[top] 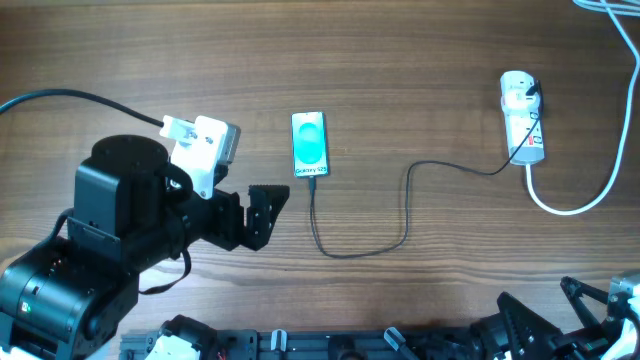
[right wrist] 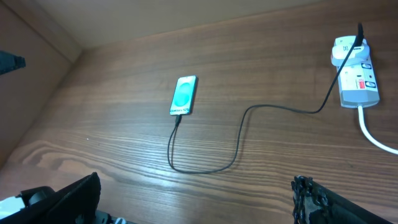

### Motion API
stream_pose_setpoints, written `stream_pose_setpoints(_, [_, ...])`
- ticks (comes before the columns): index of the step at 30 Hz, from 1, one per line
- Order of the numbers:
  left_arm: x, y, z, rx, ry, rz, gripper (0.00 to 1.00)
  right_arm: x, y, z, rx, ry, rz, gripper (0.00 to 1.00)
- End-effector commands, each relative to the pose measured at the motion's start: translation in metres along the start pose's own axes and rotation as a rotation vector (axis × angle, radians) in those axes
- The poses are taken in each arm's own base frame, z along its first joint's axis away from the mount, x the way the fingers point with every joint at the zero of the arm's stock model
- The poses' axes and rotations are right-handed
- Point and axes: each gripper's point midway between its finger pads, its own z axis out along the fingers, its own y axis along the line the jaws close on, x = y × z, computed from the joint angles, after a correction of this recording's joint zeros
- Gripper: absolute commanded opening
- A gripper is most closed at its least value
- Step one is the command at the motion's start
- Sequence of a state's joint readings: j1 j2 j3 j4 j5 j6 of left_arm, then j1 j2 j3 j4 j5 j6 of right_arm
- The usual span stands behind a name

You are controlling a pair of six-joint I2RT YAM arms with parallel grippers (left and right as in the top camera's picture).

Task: Plug charger to phone and switch on socket

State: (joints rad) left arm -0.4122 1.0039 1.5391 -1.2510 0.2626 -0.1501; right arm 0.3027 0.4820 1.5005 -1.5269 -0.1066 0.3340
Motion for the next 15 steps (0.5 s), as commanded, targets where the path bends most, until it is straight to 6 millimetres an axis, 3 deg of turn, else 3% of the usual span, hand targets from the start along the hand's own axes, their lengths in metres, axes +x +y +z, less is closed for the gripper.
stream_pose_setpoints(1, [-0.001,-0.003,-0.001,0.012,-0.002,0.027,1.00,-0.001,-0.003,-0.006,0.012,-0.028,-0.019,1.00])
stream_pose_setpoints(8, [0.000,-0.004,-0.002,0.016,-0.004,0.030,1.00,-0.001,-0.003,-0.006,0.012,-0.028,-0.019,1.00])
stream_pose_setpoints(15, [0.001,0.007,-0.035,-0.033,-0.115,0.005,1.00,-0.001,-0.003,-0.006,0.012,-0.028,-0.019,1.00])
